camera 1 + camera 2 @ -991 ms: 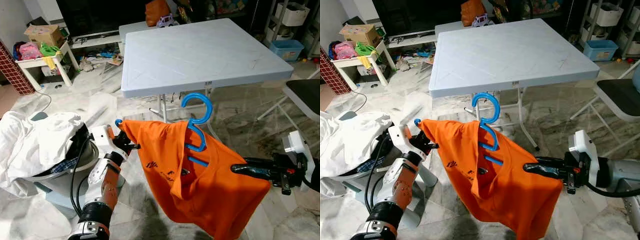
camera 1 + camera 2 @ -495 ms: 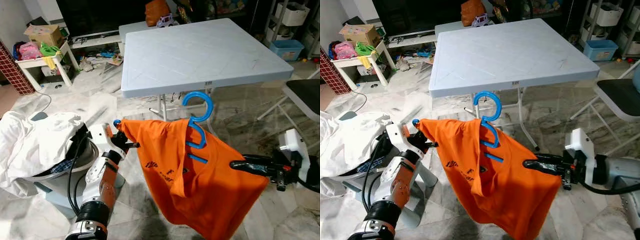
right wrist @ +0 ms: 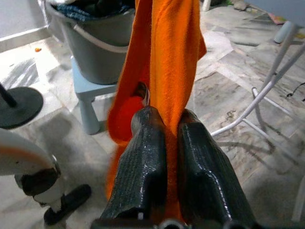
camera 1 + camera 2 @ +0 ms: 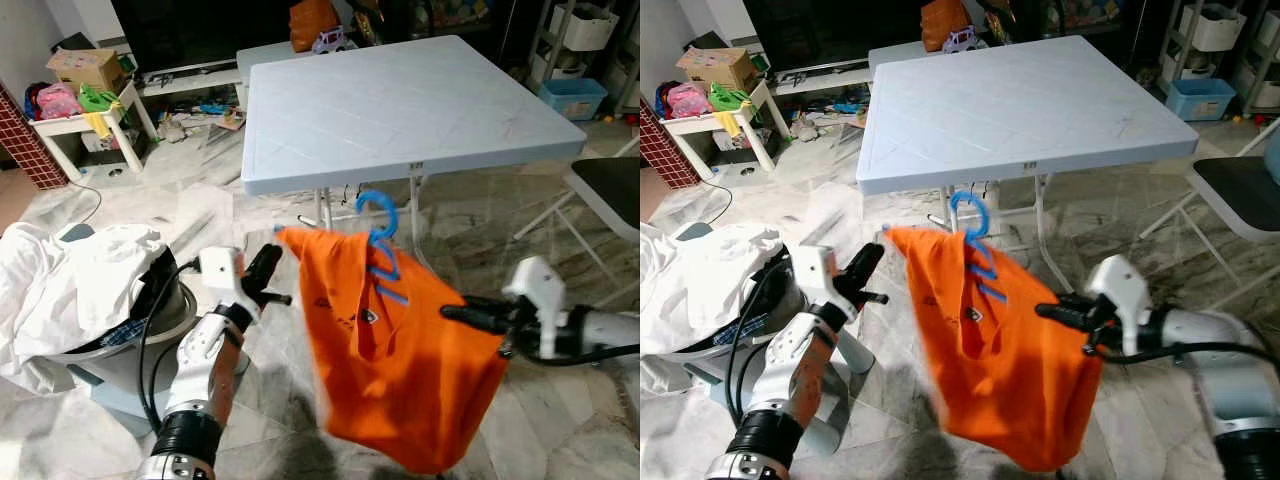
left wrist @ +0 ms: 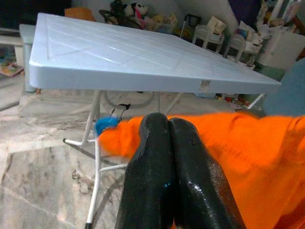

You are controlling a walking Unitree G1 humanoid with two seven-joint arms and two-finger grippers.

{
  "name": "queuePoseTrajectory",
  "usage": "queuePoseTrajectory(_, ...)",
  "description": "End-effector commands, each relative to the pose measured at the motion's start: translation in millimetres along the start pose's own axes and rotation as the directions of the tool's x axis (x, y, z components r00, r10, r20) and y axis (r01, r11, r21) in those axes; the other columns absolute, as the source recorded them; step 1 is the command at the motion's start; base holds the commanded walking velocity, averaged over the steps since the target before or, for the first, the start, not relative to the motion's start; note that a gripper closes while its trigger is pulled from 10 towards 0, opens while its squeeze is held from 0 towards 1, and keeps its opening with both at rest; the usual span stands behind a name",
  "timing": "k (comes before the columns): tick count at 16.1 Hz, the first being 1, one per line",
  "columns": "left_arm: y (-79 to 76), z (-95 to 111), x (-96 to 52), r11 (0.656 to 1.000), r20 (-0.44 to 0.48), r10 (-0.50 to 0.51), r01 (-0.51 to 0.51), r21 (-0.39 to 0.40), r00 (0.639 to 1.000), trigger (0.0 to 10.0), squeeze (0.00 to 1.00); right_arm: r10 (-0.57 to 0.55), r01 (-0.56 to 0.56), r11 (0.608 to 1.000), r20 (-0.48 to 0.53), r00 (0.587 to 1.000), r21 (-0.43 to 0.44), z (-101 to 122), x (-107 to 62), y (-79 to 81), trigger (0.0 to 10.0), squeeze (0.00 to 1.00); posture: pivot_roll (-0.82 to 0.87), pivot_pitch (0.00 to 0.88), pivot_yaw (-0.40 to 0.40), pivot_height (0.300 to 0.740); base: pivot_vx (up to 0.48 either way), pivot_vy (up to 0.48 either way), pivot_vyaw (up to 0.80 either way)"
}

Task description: Hang hanger

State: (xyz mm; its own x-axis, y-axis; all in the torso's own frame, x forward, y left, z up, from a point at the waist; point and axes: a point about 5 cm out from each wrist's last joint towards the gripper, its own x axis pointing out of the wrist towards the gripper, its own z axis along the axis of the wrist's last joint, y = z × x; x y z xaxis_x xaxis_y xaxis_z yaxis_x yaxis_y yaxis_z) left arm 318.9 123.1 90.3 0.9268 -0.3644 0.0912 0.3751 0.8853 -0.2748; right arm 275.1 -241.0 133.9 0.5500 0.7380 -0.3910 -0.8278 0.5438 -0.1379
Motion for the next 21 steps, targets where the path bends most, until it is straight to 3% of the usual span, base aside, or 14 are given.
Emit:
queuePoseTrajectory(1,5.9,4.5,-2.9,0.999,0.004,0.020,-0.021,0.025,1.000,0.0,0.00,0.007,-0.005,0.998,0.026,1.000,-0.062,8.7,3.1,-2.3,10.0,0.00,-0.12,0.000,0.123,0.740,0.000,0.000,0.00)
queuePoseTrajectory(5,18.2,6.9,-5.9,0.994,-0.001,0.088,-0.088,0.062,0.996,0.0,0.00,0.046,-0.042,0.997,0.047,0.998,-0.066,13.0,-5.2,-4.5,10.0,0.00,-0.12,0.000,0.119,0.740,0.000,0.000,0.00)
queuePoseTrajectory(6,17.7,5.8,-6.1,0.993,0.001,0.105,-0.105,0.047,0.994,8.6,1.00,0.036,-0.031,0.998,0.083,0.996,-0.053,19.1,-7.1,-7.2,10.0,0.00,-0.12,0.000,0.120,0.740,0.000,0.000,0.00)
queuePoseTrajectory(7,17.4,4.2,-6.4,0.993,-0.003,0.113,-0.113,0.046,0.994,10.0,1.00,0.037,-0.033,0.999,0.101,0.994,-0.043,21.5,-7.7,-7.6,10.0,0.00,-0.12,0.000,0.120,0.740,0.000,0.000,0.00)
queuePoseTrajectory(8,17.2,-3.3,-9.8,0.991,-0.022,0.118,-0.116,0.064,0.993,10.0,1.00,0.044,-0.041,0.999,0.150,0.988,-0.019,27.9,-8.0,-7.0,10.0,0.00,-0.12,0.000,0.120,0.740,0.000,0.000,0.00)
queuePoseTrajectory(11,18.8,-7.3,-12.7,0.991,-0.029,0.123,-0.121,0.061,0.992,10.0,1.00,0.086,-0.087,0.996,0.165,0.983,-0.006,29.6,-10.4,-2.1,10.0,0.00,-0.12,0.000,0.120,0.740,0.000,0.000,0.00)
queuePoseTrajectory(14,19.1,-0.2,-7.3,0.989,0.004,0.115,-0.115,0.089,0.993,10.0,1.00,0.145,-0.153,0.988,0.210,0.967,0.021,39.9,-19.3,2.5,10.0,0.00,-0.13,0.000,0.124,0.740,0.000,0.000,0.00)
queuePoseTrajectory(21,14.9,7.2,2.7,0.992,0.043,0.090,-0.093,0.085,0.995,10.0,1.00,0.237,-0.253,0.966,0.193,0.952,0.058,35.7,-31.5,13.1,10.0,0.00,-0.14,0.000,0.131,0.740,0.000,0.000,0.00)
